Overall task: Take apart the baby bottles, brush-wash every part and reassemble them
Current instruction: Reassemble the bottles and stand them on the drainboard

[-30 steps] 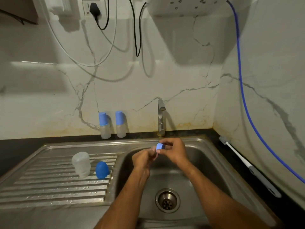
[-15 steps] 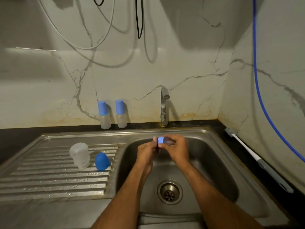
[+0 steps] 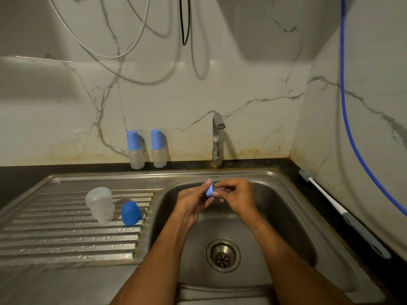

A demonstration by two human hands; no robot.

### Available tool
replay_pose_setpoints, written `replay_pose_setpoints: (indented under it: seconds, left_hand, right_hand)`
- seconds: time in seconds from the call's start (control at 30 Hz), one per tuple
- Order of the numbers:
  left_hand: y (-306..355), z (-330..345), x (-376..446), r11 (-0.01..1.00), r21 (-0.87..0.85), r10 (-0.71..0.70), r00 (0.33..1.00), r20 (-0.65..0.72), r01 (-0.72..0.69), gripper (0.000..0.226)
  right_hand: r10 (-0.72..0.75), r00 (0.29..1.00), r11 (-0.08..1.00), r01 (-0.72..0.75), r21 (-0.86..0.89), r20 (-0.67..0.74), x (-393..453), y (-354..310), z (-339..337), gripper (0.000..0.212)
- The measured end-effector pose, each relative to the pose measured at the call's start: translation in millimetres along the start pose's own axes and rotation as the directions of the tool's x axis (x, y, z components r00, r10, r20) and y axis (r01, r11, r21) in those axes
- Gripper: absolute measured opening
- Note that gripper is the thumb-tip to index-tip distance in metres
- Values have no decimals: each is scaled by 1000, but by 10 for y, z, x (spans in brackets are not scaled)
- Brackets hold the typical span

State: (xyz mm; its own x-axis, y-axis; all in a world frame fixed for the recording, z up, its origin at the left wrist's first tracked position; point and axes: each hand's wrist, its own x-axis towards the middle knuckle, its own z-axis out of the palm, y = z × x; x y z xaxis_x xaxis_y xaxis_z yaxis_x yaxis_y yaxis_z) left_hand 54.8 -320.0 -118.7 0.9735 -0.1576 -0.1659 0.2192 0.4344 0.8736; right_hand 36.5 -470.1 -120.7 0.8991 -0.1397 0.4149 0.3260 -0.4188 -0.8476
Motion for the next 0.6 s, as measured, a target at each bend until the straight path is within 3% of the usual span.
replay_pose_setpoints:
  seconds: [0.17, 0.4, 0.6]
  left_hand:
    - [-3, 8, 48, 999, -12, 37, 999, 16, -37, 41]
    - [15, -34, 60, 979, 105, 164, 982, 94, -174, 30]
    - [7, 34, 38, 973, 106, 199, 977, 71, -206, 29]
  right_hand:
    - [8, 1000, 999, -7, -34, 9, 60, -17, -19, 16]
    - [20, 1000, 994, -17, -111, 20, 73, -63, -4, 9]
    - [254, 967, 951, -247, 184, -18, 57, -145, -89, 16]
